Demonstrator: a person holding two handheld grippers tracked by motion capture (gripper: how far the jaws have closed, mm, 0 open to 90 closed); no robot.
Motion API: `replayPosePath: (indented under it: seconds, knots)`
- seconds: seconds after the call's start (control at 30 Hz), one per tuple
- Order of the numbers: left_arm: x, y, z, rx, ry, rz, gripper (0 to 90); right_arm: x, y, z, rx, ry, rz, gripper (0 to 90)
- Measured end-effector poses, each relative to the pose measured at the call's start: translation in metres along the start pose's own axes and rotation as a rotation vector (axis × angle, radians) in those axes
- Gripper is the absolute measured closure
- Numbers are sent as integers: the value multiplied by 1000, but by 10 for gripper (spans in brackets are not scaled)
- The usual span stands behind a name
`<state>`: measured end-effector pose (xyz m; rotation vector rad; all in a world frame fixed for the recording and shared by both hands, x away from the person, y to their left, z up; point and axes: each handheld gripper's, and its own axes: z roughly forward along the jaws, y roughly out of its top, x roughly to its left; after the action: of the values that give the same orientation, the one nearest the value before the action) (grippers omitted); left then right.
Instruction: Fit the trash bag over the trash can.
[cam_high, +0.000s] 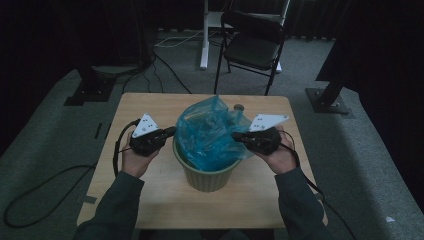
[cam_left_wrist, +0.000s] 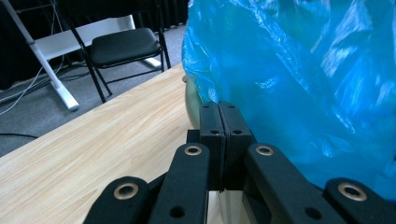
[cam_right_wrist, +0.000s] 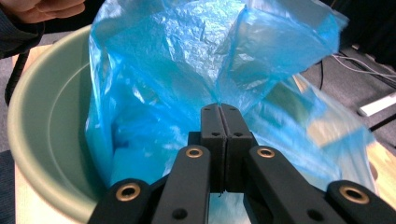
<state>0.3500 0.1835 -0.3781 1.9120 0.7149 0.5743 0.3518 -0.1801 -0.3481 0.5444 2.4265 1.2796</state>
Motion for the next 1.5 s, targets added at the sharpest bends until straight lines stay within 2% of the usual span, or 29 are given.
replayPosePath:
  seconds: [0.23, 0.47, 0.77, 1.03, 1.23, 1.33, 1.5]
  knots:
    - [4, -9, -8, 1, 2, -23, 893, 0, -18, -12, -3, -3, 27, 896]
    - [1, -16, -15, -2, -12, -24, 893, 9, -28, -14, -4, 20, 29, 895]
    - [-8, -24, -23, -6, -26, -20, 893, 17, -28, -21, -30, 38, 19, 896]
    - [-14, -31, -23, -5, -49, -18, 893, 23, -32, -24, -25, 50, 7, 896]
    - [-15, -33, -24, -1, -57, -21, 889, 28, -35, -26, -37, 74, 0, 897]
    - [-11, -31, -29, -33, -51, -40, 803, 27, -36, -27, -35, 71, 5, 897]
    - [-3, -24, -40, -91, -67, -70, 681, 26, -36, -26, -35, 67, 5, 897]
